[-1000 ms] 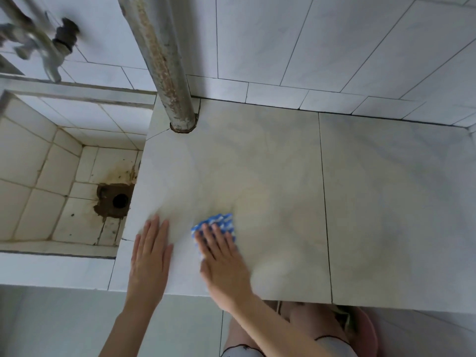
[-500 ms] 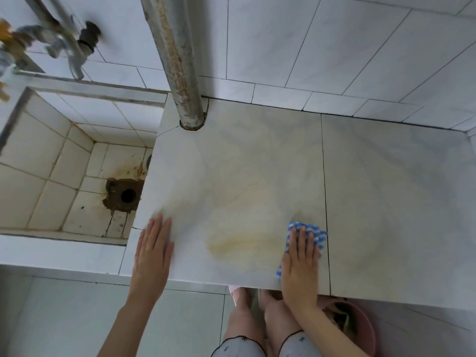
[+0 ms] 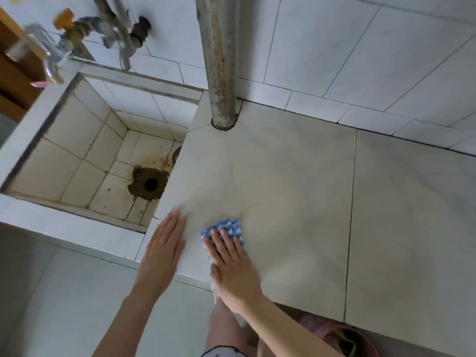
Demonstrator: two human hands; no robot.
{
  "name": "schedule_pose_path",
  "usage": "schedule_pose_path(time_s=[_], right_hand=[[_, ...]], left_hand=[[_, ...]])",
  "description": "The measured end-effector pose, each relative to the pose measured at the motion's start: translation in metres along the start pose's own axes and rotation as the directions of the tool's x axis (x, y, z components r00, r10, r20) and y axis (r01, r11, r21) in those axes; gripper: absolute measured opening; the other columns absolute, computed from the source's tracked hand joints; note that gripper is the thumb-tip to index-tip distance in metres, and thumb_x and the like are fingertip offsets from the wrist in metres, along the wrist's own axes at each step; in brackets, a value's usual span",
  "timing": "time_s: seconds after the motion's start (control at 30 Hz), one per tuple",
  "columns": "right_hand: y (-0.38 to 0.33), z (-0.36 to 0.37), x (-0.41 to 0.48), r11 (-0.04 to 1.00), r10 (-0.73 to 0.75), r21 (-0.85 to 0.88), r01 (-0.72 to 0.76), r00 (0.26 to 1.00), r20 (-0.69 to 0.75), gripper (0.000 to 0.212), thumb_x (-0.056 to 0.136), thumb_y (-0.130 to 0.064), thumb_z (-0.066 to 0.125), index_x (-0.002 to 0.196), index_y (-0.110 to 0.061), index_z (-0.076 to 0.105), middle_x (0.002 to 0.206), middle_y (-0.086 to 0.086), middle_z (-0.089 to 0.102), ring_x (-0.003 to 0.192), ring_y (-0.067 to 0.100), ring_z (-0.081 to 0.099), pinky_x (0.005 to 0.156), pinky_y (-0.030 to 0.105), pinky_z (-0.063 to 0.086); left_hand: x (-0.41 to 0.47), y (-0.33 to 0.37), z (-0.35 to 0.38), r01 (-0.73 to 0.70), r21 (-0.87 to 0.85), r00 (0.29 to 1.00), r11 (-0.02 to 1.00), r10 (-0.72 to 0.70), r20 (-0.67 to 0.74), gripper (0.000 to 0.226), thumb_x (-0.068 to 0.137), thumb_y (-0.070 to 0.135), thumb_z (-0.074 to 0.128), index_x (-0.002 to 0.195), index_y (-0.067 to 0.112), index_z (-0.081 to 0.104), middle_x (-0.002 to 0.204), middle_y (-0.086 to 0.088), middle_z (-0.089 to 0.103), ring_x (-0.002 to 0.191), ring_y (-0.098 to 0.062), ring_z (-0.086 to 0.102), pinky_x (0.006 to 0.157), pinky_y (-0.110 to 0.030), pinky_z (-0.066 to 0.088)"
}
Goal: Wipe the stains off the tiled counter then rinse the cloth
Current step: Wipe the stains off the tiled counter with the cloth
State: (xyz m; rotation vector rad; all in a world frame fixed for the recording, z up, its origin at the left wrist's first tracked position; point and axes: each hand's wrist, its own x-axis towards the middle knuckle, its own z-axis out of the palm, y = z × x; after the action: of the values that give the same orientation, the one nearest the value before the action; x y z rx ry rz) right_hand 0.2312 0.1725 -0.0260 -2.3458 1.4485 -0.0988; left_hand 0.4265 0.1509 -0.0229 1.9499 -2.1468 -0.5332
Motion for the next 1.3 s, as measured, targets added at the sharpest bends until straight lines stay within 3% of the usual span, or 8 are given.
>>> schedule_pose_path(time_s=[0.13, 0.3, 0.43, 0.53, 0.67, 0.83, 1.13, 1.3], right_hand=[[0.023, -0.011, 0.046, 0.997, -0.061, -0.055, 0.061, 0.998, -0.003, 0.050, 0.099, -0.026, 0.008, 0.147, -0.021, 0.023, 0.154, -0.002, 0.020, 0.144, 0.016, 0.011, 0.115, 0.034, 0.013], [0.068, -0.036, 0.118, 0.992, 0.091, -0.080, -0.097, 0.993, -0.072, 0.056, 0.099, -0.028, 0.002, 0.144, -0.013, 0.033, 0.151, 0.007, 0.032, 0.140, 0.026, 0.028, 0.111, 0.039, 0.020], [0.081, -0.057, 0.169, 0.977, 0.190, -0.091, -0.193, 0.981, -0.042, 0.073, 0.080, -0.036, -0.009, 0.149, -0.017, 0.008, 0.158, 0.004, 0.004, 0.146, 0.023, 0.001, 0.118, 0.037, 0.000], [0.064, -0.052, 0.187, 0.967, 0.222, -0.110, -0.230, 0.971, -0.084, 0.069, 0.084, -0.034, -0.005, 0.149, -0.015, 0.011, 0.157, 0.005, 0.007, 0.146, 0.024, 0.004, 0.116, 0.036, -0.003], [0.004, -0.018, 0.162, 0.991, -0.030, -0.134, 0.020, 0.997, -0.074, 0.056, 0.093, -0.028, 0.015, 0.145, -0.013, 0.030, 0.152, 0.008, 0.028, 0.141, 0.027, 0.024, 0.115, 0.039, 0.013], [-0.046, 0.012, 0.102, 0.943, -0.292, -0.159, 0.292, 0.956, 0.021, 0.051, 0.099, -0.027, 0.011, 0.147, -0.019, 0.024, 0.154, 0.000, 0.024, 0.144, 0.018, 0.018, 0.116, 0.037, 0.012], [-0.024, 0.006, 0.038, 0.931, -0.327, -0.149, 0.334, 0.943, 0.068, 0.049, 0.099, -0.027, 0.015, 0.148, -0.024, 0.024, 0.155, -0.004, 0.023, 0.143, 0.014, 0.018, 0.115, 0.035, 0.014], [0.016, -0.006, 0.021, 0.986, -0.085, -0.147, 0.082, 0.996, -0.010, 0.051, 0.099, -0.024, 0.008, 0.148, -0.020, 0.021, 0.156, 0.000, 0.017, 0.144, 0.019, 0.016, 0.114, 0.038, 0.018]], left_hand=[[0.001, -0.007, -0.004, -0.038, -0.047, 0.999, 0.998, 0.038, 0.004, 0.051, 0.100, 0.034, 0.024, 0.144, 0.012, 0.033, 0.154, -0.003, 0.026, 0.143, -0.013, 0.021, 0.114, -0.032, 0.022], [-0.011, -0.028, -0.009, 0.059, -0.007, 0.998, 0.998, -0.059, -0.011, 0.054, 0.098, 0.037, 0.022, 0.147, 0.015, 0.025, 0.157, 0.002, 0.015, 0.145, -0.012, 0.008, 0.116, -0.028, 0.012], [-0.023, -0.043, -0.010, 0.134, -0.018, 0.991, 0.991, -0.135, -0.010, 0.057, 0.098, 0.043, 0.018, 0.150, 0.019, 0.015, 0.158, 0.006, 0.005, 0.146, -0.013, 0.002, 0.118, -0.026, 0.002], [-0.026, -0.047, -0.012, 0.155, 0.015, 0.988, 0.988, -0.155, -0.028, 0.060, 0.097, 0.045, 0.018, 0.149, 0.016, 0.014, 0.159, 0.002, 0.005, 0.146, -0.014, 0.001, 0.118, -0.028, -0.001], [-0.033, -0.054, -0.015, 0.217, -0.032, 0.974, 0.976, -0.218, -0.056, 0.066, 0.097, 0.051, 0.014, 0.149, 0.011, 0.015, 0.158, 0.001, 0.006, 0.145, -0.012, 0.001, 0.117, -0.024, -0.002], [-0.041, -0.064, -0.020, 0.293, 0.020, 0.953, 0.956, -0.290, -0.089, 0.063, 0.097, 0.047, 0.018, 0.148, 0.010, 0.018, 0.157, -0.002, 0.009, 0.145, -0.010, -0.002, 0.117, -0.025, -0.005], [-0.041, -0.061, -0.020, 0.317, 0.035, 0.945, 0.948, -0.313, -0.095, 0.061, 0.096, 0.043, 0.017, 0.148, 0.012, 0.018, 0.156, -0.002, 0.005, 0.143, -0.004, -0.010, 0.115, -0.022, -0.011], [-0.042, -0.057, -0.018, 0.322, 0.026, 0.943, 0.946, -0.318, -0.100, 0.058, 0.097, 0.040, 0.017, 0.149, 0.014, 0.011, 0.157, 0.001, -0.001, 0.143, -0.006, -0.012, 0.116, -0.023, -0.012]])
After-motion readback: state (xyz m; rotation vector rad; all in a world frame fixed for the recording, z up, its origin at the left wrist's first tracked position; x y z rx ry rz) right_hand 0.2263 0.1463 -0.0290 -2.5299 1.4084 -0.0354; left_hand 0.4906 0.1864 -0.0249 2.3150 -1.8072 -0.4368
